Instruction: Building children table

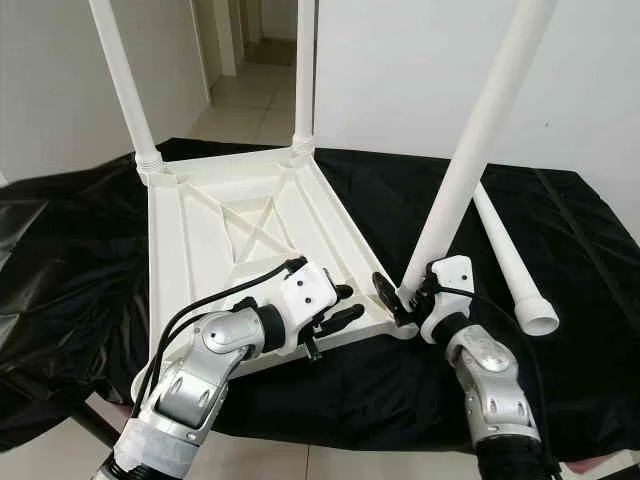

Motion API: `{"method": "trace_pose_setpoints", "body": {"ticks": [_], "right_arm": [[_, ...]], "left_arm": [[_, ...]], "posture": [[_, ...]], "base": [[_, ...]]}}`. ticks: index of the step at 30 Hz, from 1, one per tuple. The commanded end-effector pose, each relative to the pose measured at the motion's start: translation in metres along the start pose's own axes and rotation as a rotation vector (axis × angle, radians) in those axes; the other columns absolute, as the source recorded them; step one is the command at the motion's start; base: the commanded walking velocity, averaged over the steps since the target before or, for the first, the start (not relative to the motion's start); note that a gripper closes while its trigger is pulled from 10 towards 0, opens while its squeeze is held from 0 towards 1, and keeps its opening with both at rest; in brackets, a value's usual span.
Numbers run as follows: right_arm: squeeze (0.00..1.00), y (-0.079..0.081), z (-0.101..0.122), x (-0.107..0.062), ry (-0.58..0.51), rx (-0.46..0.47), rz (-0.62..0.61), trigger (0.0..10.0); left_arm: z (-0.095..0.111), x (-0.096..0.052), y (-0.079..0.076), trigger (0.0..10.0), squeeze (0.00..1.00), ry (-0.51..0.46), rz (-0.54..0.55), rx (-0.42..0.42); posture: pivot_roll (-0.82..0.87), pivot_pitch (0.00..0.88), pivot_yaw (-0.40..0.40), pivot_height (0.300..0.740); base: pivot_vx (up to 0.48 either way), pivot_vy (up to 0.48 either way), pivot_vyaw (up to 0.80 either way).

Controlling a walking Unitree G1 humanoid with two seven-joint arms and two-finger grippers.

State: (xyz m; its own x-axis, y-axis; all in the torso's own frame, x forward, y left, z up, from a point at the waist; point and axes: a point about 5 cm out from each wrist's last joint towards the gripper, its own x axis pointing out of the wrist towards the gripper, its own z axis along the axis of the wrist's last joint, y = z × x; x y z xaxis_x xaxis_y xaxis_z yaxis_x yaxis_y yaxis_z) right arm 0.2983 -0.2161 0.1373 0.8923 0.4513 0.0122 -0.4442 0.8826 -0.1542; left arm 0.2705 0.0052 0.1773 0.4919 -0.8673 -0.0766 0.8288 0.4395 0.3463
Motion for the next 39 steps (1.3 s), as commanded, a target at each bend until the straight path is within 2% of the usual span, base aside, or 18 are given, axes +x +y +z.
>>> {"method": "trace_pose_setpoints", "body": {"ticks": [1,2,3,5,6,7,8,10,11,16,23,24,28,32,33,37,38,39], "right_arm": [[0.00,0.000,-0.004,-0.001,0.024,0.010,0.031,10.0],[0.00,0.000,-0.004,-0.001,0.024,0.010,0.031,10.0],[0.00,-0.002,-0.006,-0.003,0.032,0.006,0.044,8.5],[0.00,-0.002,-0.006,-0.003,0.032,0.006,0.044,8.5],[0.00,-0.005,-0.006,-0.005,0.036,0.004,0.054,2.9],[0.00,-0.005,-0.006,-0.005,0.036,0.004,0.054,2.9],[0.00,-0.007,-0.006,-0.006,0.037,0.000,0.066,0.7],[0.00,-0.009,-0.005,-0.007,0.036,-0.003,0.073,0.7],[0.00,-0.010,-0.005,-0.008,0.037,-0.003,0.075,0.0],[0.00,-0.015,-0.003,-0.011,0.028,0.024,0.054,0.0],[0.00,-0.011,-0.007,-0.011,0.033,0.064,0.012,0.0],[0.00,-0.008,-0.010,-0.009,0.044,0.067,-0.017,10.0],[0.00,0.005,-0.022,-0.001,0.093,0.068,-0.130,10.0],[0.00,0.008,-0.023,0.000,0.094,0.067,-0.147,10.0],[0.00,0.013,-0.024,0.004,0.082,0.077,-0.200,10.0],[0.00,0.024,-0.022,0.009,0.054,0.097,-0.254,10.0],[0.00,0.026,-0.022,0.011,0.045,0.127,-0.336,10.0],[0.00,0.026,-0.022,0.011,0.045,0.127,-0.336,10.0]], "left_arm": [[0.003,0.003,0.002,10.0,0.00,-0.015,0.166,-0.030],[0.003,0.003,0.002,10.0,0.00,-0.015,0.166,-0.030],[0.004,0.003,0.001,10.0,0.00,-0.016,0.164,-0.032],[0.004,0.003,0.001,10.0,0.00,-0.016,0.164,-0.032],[0.005,0.003,0.000,10.0,0.00,-0.016,0.162,-0.034],[0.005,0.003,0.000,10.0,0.00,-0.016,0.162,-0.034],[0.005,0.003,0.000,10.0,0.00,-0.017,0.160,-0.035],[0.005,0.003,-0.001,10.0,0.00,-0.016,0.159,-0.036],[0.005,0.003,-0.002,10.0,0.00,-0.016,0.155,-0.039],[-0.003,0.003,-0.010,10.0,0.00,0.011,0.104,-0.037],[-0.013,0.003,-0.016,10.0,0.00,0.043,0.077,-0.039],[-0.016,0.003,-0.017,10.0,0.00,0.048,0.077,-0.042],[-0.021,0.004,-0.019,10.0,0.00,0.063,0.084,-0.051],[-0.022,0.004,-0.019,10.0,0.00,0.065,0.085,-0.053],[-0.023,0.004,-0.018,10.0,0.00,0.067,0.095,-0.062],[-0.024,0.004,-0.015,10.0,0.00,0.069,0.117,-0.082],[-0.025,0.005,-0.013,10.0,0.00,0.070,0.122,-0.086],[-0.025,0.005,-0.013,10.0,0.00,0.070,0.122,-0.086]], "posture": [[0.00,0.013,0.014,0.740],[0.00,0.013,0.014,0.740],[0.00,0.013,0.014,0.740],[0.00,0.013,0.014,0.740],[0.00,0.018,0.015,0.740],[0.00,0.018,0.015,0.740],[0.00,0.024,0.018,0.740],[0.00,0.024,0.018,0.740],[0.00,0.026,0.019,0.740],[-0.01,0.029,0.019,0.740],[-0.01,0.033,0.011,0.740],[-0.01,0.034,0.008,0.740],[-0.01,0.032,0.004,0.740],[-0.01,0.032,0.004,0.740],[-0.01,0.029,0.003,0.740],[-0.01,0.027,0.002,0.740],[-0.01,0.026,-0.003,0.740],[-0.01,0.026,-0.003,0.740]], "base": [[0.000,0.000,0.00],[0.000,0.000,0.00],[0.000,0.000,0.00],[0.000,0.000,0.00],[0.000,0.000,0.00],[0.000,0.000,0.00],[0.000,0.000,0.00],[0.000,0.000,0.00],[0.000,0.000,0.00],[0.000,0.000,0.00],[0.000,0.000,0.00],[0.000,0.000,0.00],[0.000,0.000,0.00],[0.000,0.000,0.00],[0.000,0.000,0.00],[0.000,0.000,0.00],[0.000,0.000,0.00],[0.000,0.000,0.00]]}}
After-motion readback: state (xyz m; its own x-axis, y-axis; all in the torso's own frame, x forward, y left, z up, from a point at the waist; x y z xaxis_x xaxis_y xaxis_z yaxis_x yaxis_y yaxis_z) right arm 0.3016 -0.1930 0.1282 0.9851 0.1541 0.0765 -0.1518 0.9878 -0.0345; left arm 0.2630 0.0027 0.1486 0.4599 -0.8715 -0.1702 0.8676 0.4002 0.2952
